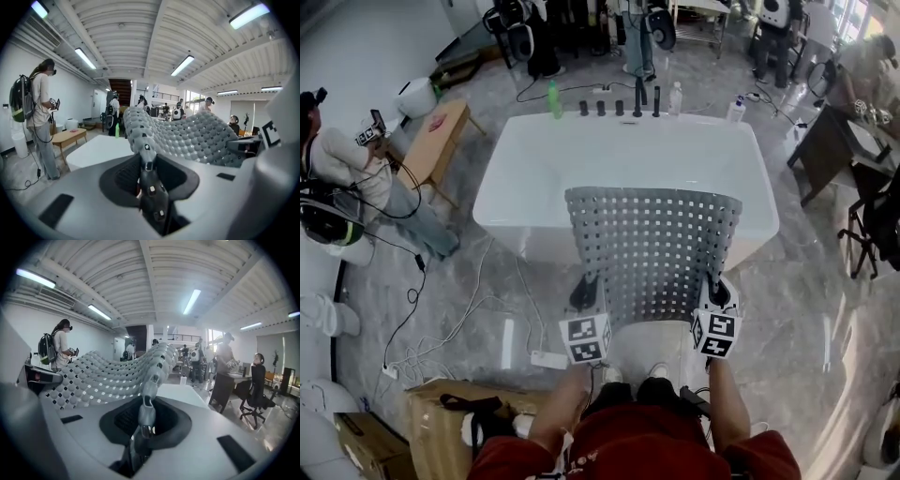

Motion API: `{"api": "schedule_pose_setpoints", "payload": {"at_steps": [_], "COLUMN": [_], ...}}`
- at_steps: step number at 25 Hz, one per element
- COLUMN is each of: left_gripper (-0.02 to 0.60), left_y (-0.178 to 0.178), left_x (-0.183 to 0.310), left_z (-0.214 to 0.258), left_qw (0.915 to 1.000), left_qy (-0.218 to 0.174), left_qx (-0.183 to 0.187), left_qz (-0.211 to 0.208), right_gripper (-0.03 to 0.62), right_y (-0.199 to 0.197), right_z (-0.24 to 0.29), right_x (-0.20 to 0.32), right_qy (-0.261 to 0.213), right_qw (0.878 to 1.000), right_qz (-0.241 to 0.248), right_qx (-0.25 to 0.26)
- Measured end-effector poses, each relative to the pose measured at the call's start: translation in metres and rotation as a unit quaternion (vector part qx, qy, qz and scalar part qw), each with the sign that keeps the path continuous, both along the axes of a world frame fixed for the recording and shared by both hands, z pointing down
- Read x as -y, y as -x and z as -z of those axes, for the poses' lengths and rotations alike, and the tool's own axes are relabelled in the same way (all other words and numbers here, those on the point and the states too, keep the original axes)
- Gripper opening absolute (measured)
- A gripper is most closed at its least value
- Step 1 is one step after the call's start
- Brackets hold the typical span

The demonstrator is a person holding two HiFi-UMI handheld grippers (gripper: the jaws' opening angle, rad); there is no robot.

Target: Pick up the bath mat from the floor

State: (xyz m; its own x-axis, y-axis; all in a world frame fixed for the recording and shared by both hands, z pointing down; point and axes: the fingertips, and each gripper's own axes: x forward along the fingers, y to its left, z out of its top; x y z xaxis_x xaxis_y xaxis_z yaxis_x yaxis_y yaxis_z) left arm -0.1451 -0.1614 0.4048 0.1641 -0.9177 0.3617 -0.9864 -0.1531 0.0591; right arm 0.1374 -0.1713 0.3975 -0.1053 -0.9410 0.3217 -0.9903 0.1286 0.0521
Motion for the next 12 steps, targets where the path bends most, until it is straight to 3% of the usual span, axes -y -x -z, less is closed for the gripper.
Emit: {"api": "schedule_pose_setpoints", "payload": {"at_steps": [12], "left_gripper": [0.107], "left_y": [-0.030], "left_x": [0.020], "left_z": [0.119], "left_qw": [0.9922], "left_qy": [-0.124], "left_qx": [-0.004], "left_qz": [-0.013], "right_gripper": [0.052], "right_y": [-0.025], "right_z": [0.135], "right_x": [0.009], "right_qy": [-0.142], "right_qw": [0.989], "right_qz": [-0.025], "right_qx": [-0.015]}}
